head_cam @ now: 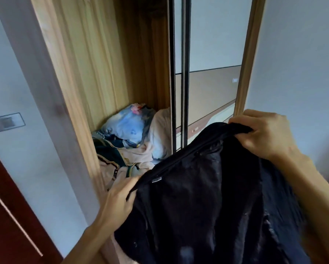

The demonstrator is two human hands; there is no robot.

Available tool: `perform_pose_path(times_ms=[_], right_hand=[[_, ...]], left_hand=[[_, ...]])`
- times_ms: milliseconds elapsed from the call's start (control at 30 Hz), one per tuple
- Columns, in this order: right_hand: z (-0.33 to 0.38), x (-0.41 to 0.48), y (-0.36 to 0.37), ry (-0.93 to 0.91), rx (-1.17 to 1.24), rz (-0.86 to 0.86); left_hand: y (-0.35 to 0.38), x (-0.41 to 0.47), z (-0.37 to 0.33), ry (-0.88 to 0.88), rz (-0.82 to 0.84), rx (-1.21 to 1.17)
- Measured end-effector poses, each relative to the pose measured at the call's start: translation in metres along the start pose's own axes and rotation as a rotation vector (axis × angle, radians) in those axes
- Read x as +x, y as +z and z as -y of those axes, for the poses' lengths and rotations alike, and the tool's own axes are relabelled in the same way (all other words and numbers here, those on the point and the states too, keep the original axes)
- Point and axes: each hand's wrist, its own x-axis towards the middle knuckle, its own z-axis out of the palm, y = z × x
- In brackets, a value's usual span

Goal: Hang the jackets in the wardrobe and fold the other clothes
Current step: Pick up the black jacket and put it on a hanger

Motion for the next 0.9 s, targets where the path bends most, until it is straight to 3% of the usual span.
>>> perform_pose_path(times_ms=[100, 233, 367, 433, 467, 500, 567, 667, 733, 800, 900], right_hand=[[-0.018, 0.018, 0.028, 0.102, 0.037, 0.117], [-0.043, 0.053, 0.078, 0.355, 0.113, 0.409], [-0.061, 0.095, 0.105, 0.467, 0.179, 0.586], [-0.066, 0.113, 0.122, 0.489, 0.235, 0.635], [-0.067, 0.122, 0.131, 0.506, 0.289, 0.642], [-0.066, 0.131, 0.142, 0.527, 0.356, 0.639], [-0.06, 0.149, 0.164, 0.557, 0.478, 0.604], [-0.042, 0.181, 0.196, 0.528, 0.619, 0.489], [-0.028, 0.206, 0.217, 0.504, 0.72, 0.392], [-0.016, 0.233, 0.235, 0.494, 0.824, 0.317], [0.003, 0.274, 0.262, 0.487, 0.938, 0.248]], left_hand=[[0.018, 0.039, 0.029, -0.179, 0.018, 0.003], [0.029, 0.098, 0.042, -0.325, 0.068, -0.199], [0.014, 0.153, 0.042, -0.54, 0.115, -0.686], [0.0, 0.193, 0.038, -0.746, 0.02, -0.996], [-0.006, 0.213, 0.043, -0.816, -0.069, -1.165], [-0.019, 0.227, 0.043, -0.775, -0.078, -1.268], [-0.04, 0.254, 0.042, -0.644, 0.148, -1.272], [-0.059, 0.287, 0.056, -0.622, 0.044, -1.24], [-0.065, 0.323, 0.057, -0.807, -0.105, -1.054], [-0.077, 0.356, 0.053, -0.882, -0.267, -0.969], [-0.093, 0.378, 0.047, -0.803, -0.358, -1.066]])
